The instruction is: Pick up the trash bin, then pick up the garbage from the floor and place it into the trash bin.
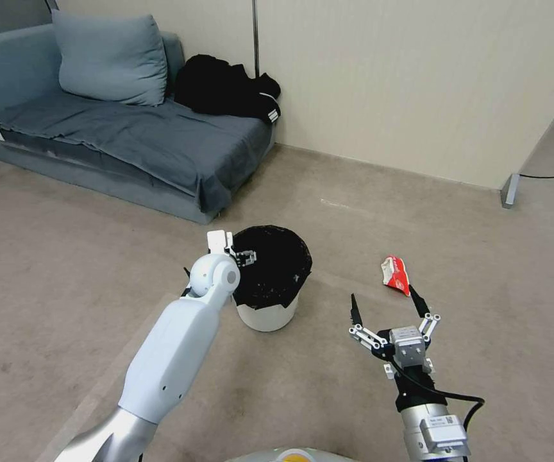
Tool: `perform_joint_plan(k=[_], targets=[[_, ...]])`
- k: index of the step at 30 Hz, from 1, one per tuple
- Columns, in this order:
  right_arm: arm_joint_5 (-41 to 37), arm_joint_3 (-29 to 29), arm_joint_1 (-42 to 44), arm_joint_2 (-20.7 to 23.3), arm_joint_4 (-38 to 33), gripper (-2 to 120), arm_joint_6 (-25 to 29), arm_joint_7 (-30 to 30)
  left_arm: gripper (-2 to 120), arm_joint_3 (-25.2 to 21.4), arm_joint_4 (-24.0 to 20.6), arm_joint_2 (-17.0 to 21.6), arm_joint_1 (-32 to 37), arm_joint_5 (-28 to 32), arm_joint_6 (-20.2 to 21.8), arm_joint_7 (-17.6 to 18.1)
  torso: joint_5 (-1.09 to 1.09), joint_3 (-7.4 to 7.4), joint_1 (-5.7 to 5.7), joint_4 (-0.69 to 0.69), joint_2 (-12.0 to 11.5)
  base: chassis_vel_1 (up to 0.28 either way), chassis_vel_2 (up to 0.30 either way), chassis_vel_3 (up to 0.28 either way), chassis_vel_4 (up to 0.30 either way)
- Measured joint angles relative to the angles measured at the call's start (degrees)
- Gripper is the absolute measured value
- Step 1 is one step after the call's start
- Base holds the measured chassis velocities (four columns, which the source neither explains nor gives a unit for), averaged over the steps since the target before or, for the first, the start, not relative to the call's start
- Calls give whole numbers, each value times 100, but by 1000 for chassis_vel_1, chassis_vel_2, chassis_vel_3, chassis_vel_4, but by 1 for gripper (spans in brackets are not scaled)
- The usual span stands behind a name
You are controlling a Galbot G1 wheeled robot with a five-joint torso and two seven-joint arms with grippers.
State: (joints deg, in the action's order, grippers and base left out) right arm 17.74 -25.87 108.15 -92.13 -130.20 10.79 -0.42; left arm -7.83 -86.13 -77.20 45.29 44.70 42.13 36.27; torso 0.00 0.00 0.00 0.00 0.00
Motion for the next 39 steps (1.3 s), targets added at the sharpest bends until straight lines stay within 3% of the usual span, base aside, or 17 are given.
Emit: perform_joint_plan(k=[5, 9, 19, 25, 30, 36, 39], targets=[[2, 5, -9, 0, 25, 100, 1, 0, 69, -18, -38, 59, 75, -25, -6, 15, 2, 0, 1, 1, 1, 0, 0, 0, 0], [6, 29, -23, 0, 41, 100, 1, 0, 48, -41, -108, 89, 137, -24, -6, 71, 1, 0, 0, 0, 0, 0, 0, 0, 0], [31, 32, -26, 0, 41, 100, -4, 1, 16, -164, -312, 151, 363, -24, -9, 87, 1, 1, 1, 0, 1, 0, 0, 0, 0], [50, 54, -36, 0, 24, 100, -23, 42, 5, -303, -528, 261, 579, 15, -9, 81, -2, 1, 1, -1, 1, 0, 0, 0, 0], [51, 125, -55, 0, 4, 100, -43, 137, 5, -509, -757, 310, 826, 31, -7, 109, -4, 0, 0, -2, 0, 0, 0, 0, 0], [53, 189, -136, 0, 0, 100, -44, 313, 2, -825, -1212, 306, 1212, 21, -3, 124, -1, 0, 0, 1, 0, 0, 0, 0, 0], [52, 215, -180, 0, -7, 100, -45, 437, 1, -1059, -1750, 293, 1578, -46, 4, 140, 0, 0, 0, 1, 0, 0, 0, 0, 0]])
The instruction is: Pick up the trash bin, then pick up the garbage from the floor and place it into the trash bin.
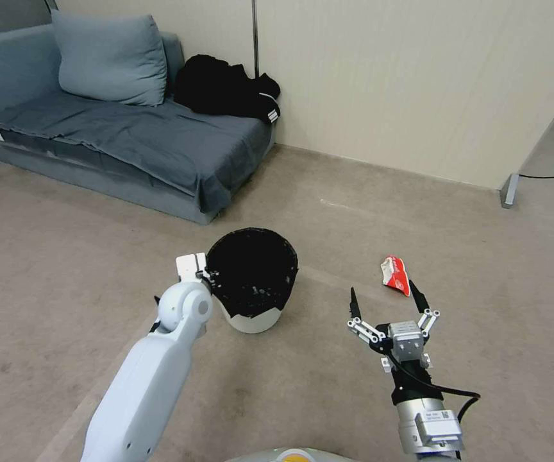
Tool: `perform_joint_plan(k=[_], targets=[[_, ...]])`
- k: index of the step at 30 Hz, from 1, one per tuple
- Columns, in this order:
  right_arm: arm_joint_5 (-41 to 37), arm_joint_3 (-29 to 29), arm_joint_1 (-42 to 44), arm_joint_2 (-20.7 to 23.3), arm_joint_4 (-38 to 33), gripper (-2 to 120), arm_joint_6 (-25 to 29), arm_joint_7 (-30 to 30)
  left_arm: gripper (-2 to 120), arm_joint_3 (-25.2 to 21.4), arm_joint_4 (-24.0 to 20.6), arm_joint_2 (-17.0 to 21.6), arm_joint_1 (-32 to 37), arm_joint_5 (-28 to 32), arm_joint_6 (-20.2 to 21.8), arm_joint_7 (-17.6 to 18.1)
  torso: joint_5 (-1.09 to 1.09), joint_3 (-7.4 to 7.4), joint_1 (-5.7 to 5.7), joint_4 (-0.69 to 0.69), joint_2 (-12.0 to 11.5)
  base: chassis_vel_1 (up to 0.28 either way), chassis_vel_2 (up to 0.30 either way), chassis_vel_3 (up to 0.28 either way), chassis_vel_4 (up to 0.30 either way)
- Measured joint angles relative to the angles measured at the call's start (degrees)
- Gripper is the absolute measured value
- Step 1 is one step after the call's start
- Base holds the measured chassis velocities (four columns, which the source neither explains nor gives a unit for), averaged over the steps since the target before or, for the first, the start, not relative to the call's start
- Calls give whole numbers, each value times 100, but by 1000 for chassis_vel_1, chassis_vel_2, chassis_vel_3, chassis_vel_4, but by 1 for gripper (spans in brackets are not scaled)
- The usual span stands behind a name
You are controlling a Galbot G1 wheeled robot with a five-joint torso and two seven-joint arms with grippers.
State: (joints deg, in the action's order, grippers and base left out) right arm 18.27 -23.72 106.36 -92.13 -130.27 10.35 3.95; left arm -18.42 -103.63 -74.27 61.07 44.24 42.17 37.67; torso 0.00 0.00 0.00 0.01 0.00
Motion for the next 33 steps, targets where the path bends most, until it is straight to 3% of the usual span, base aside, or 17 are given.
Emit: perform_joint_plan(k=[2, 5, 6, 9, 10, 14, 18, 23, 26, 27, 30, 33], targets=[[-1, 2, -6, 0, -7, 100, 0, 20, 1, -62, -177, -2, 105, -22, 2, 25, 1, 0, 0, 0, 0, 0, 0, 0, 0], [-33, 2, -13, 0, -46, 100, 1, 27, 1, -233, -858, 10, 492, -80, 4, 24, 0, 0, 0, -1, 0, 0, 0, 0, 0], [-33, 2, -13, 0, -46, 100, 1, 27, 1, -233, -858, 10, 492, -80, 4, 24, 0, 0, 0, -1, 0, 0, 0, 0, 0], [-49, 2, -18, 0, -58, 100, 5, 25, 1, -323, -1595, 134, 929, -103, 4, -16, 0, 0, 0, -1, 0, 0, 0, 0, 0], [-49, 2, -18, 0, -58, 100, 5, 25, 1, -323, -1595, 134, 929, -103, 4, -16, 0, 0, 0, -1, 0, 0, 0, 0, 0], [-50, 52, -27, 0, -53, 100, 21, 11, 1, -366, -2518, 34, 1457, -271, 4, -214, 1, 0, 0, -2, 0, 0, 0, 0, 0], [-49, 80, -32, 0, -55, 100, 26, -13, 1, -336, -3006, -93, 1830, -499, 4, -391, 1, 0, 0, -1, 0, 0, 0, 0, 0], [-107, 80, -37, 0, -65, 100, 46, -19, 1, -289, -3436, -272, 2324, -824, 4, -626, 1, 1, 0, -3, 0, 0, 0, 0, 0], [-217, 76, -51, 0, -49, 100, 152, 33, 1, -87, -3750, -542, 2964, -1561, 3, -989, 1, 1, 1, -1, 0, 0, 0, 0, 0], [-217, 76, -51, 0, -49, 100, 152, 33, 1, -87, -3750, -542, 2964, -1561, 3, -989, 1, 1, 1, -1, 0, 0, 0, 0, 0], [-383, 84, -63, 0, -38, 100, 224, 42, 1, 14, -3832, -852, 3387, -2337, -123, -1288, 1, 1, 0, -2, 0, 0, 0, 0, 0], [-399, 75, -62, 0, -17, 100, 306, 12, 1, 74, -3868, -1043, 3639, -2705, -235, -1357, 1, 1, 0, -1, 0, 0, 0, 0, 0]])
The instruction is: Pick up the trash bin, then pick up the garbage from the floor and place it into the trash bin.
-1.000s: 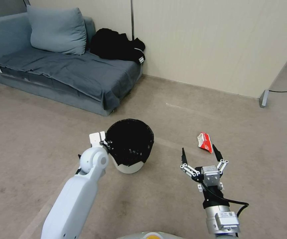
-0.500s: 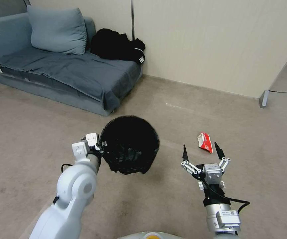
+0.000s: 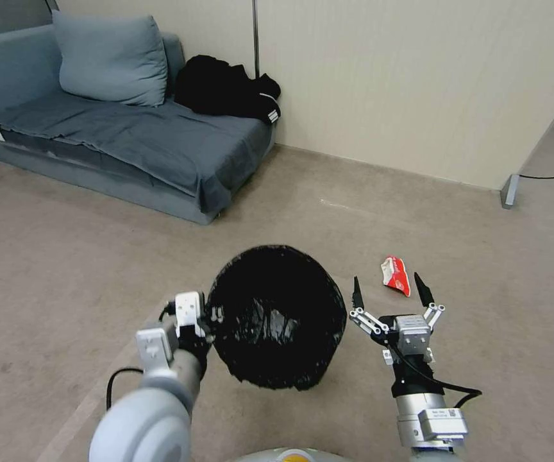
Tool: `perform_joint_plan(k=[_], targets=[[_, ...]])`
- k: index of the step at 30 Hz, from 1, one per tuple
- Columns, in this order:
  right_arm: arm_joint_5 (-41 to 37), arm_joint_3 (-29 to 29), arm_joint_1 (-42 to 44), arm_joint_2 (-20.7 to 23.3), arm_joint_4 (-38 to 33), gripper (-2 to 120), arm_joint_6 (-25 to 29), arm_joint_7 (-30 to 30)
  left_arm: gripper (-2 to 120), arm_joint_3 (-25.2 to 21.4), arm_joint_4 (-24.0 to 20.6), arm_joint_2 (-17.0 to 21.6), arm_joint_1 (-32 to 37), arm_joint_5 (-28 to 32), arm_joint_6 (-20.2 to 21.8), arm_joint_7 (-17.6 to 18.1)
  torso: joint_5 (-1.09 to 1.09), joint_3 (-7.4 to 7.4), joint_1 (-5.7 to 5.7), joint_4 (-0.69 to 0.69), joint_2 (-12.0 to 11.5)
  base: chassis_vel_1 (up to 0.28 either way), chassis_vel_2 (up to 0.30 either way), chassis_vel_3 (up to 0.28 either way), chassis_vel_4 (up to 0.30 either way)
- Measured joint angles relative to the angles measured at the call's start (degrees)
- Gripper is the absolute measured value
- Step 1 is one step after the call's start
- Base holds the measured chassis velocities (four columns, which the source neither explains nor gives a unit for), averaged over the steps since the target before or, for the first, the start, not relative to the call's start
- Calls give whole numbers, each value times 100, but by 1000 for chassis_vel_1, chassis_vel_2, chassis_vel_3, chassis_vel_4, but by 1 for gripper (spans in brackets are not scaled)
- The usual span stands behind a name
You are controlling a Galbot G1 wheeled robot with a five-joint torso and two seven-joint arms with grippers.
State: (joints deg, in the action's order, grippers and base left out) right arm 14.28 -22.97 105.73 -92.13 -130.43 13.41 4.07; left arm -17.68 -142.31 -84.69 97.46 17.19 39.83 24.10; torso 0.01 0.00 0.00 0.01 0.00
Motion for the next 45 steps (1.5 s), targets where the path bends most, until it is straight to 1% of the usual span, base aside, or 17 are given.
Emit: perform_joint_plan(k=[1, 4, 5, 7, 11, 16, 18, 22, 35, 45], targets=[[0, 0, 0, 0, 0, 100, 0, 0, 1, 0, 0, 0, 0, 0, 0, 0, 0, 0, 0, 0, 0, 0, 0, 0, 0], [3, -34, 11, 0, 16, 100, 119, -45, 1, 103, -13, -129, 320, -596, -253, -116, 0, 0, 0, -1, 0, 0, 0, 0, 0], [3, -34, 11, 0, 16, 100, 119, -45, 1, 103, -13, -129, 320, -596, -253, -116, 0, 0, 0, -1, 0, 0, 0, 0, 0], [4, -58, 19, 0, 14, 100, 136, -45, 1, 108, 2, -155, 453, -839, -409, -117, -1, 0, 0, 0, 0, 0, 0, 0, 0], [-10, -81, 24, 0, -6, 100, 135, -46, 1, 101, 4, -153, 496, -994, -522, -135, 0, 0, 0, -1, 0, 0, 0, 0, 0], [-54, -115, 45, 0, -25, 100, 124, -46, 1, 91, 6, -147, 508, -1046, -582, -136, -1, 0, 0, -1, 0, 0, 0, 0, 0], [-60, -141, 66, 0, -55, 100, 101, -45, 1, 93, 71, -144, 508, -1140, -727, -129, -1, 0, 0, -1, 0, 0, 0, 0, 0], [-76, -149, 87, 0, -78, 100, 83, -49, 1, 84, 129, -154, 522, -1187, -883, -78, -1, 0, 0, 0, 0, 0, 0, 0, 0], [-94, -161, 61, 0, -55, 100, 86, -43, 1, 66, 119, -194, 511, -1263, -956, -28, -1, 0, 1, -1, 0, -18, 15, 13, -12], [-92, -157, 36, 0, 1, 100, 99, -44, 1, 85, 133, -249, 558, -1387, -1043, -39, 0, -1, -1, -1, 0, -164, 144, 161, -165]])
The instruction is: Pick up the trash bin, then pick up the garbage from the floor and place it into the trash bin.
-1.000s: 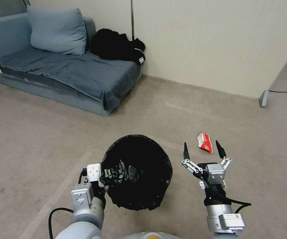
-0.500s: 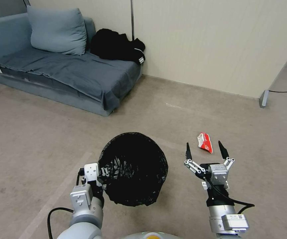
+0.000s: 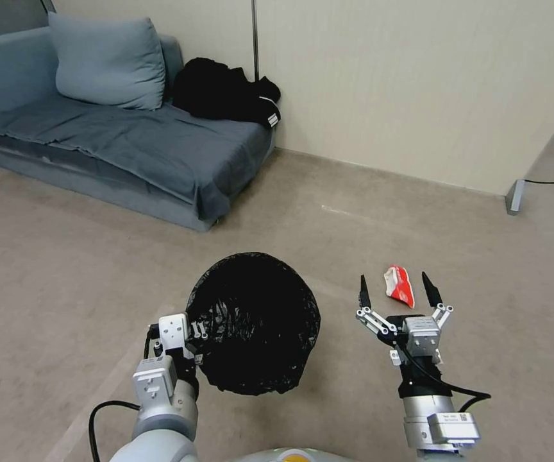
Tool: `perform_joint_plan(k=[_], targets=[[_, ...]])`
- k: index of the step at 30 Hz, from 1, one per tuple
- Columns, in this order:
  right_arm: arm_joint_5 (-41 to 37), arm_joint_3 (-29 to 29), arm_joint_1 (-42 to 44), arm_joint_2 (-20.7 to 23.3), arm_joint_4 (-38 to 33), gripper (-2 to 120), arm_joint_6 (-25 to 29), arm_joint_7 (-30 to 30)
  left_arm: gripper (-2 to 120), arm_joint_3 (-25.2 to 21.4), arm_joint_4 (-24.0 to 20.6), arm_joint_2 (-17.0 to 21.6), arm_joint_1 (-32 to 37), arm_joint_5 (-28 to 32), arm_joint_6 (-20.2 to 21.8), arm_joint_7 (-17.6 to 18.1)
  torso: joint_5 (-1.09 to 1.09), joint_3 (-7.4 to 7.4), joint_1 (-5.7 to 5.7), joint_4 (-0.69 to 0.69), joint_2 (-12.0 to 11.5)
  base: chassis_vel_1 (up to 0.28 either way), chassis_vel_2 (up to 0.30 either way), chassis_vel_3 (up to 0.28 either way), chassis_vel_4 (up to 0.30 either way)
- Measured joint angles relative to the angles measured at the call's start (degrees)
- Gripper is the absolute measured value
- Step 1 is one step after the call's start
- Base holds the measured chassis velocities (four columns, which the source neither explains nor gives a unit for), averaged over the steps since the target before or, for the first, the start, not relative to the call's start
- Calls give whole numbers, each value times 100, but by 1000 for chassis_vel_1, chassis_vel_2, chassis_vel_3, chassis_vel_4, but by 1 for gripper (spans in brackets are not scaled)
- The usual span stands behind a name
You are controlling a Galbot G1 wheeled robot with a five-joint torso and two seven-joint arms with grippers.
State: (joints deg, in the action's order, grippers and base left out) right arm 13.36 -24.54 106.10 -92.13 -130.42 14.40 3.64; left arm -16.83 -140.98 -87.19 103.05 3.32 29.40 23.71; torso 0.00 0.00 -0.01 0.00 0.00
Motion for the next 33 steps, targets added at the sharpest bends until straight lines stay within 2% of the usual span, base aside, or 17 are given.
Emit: perform_joint_plan(k=[11, 23, 29, 31, 32, 33], targets=[[16, -33, -17, 0, 25, 100, 10, 10, 1, 28, 73, -45, -24, -38, -45, -7, 0, 0, 1, 0, -1, -110, 117, 119, -125], [154, -120, -48, 0, 88, 100, 98, 7, 1, 38, 103, -46, -19, -62, -117, -9, 0, 0, 1, 0, 0, -9, 4, 7, -11], [-18, -287, -293, 0, 66, 100, -322, 89, 1, 20, 45, -14, 10, -62, -121, -9, 0, 0, 1, -1, 0, 0, 0, 0, 0], [-534, -554, -763, 0, 77, 100, -845, 86, 1, 22, -4, 5, 52, -70, -121, -9, 0, 0, 0, 1, 0, 0, 0, 0, 0], [-534, -554, -763, 0, 77, 100, -845, 86, 1, 22, -4, 5, 52, -70, -121, -9, 0, 0, 0, 1, 0, 0, 0, 0, 0], [-938, -756, -1101, 54, 142, 100, -1237, 78, 1, 18, -35, 13, 79, -88, -120, -9, 0, 0, 1, 0, -1, 0, 0, 0, 0]])
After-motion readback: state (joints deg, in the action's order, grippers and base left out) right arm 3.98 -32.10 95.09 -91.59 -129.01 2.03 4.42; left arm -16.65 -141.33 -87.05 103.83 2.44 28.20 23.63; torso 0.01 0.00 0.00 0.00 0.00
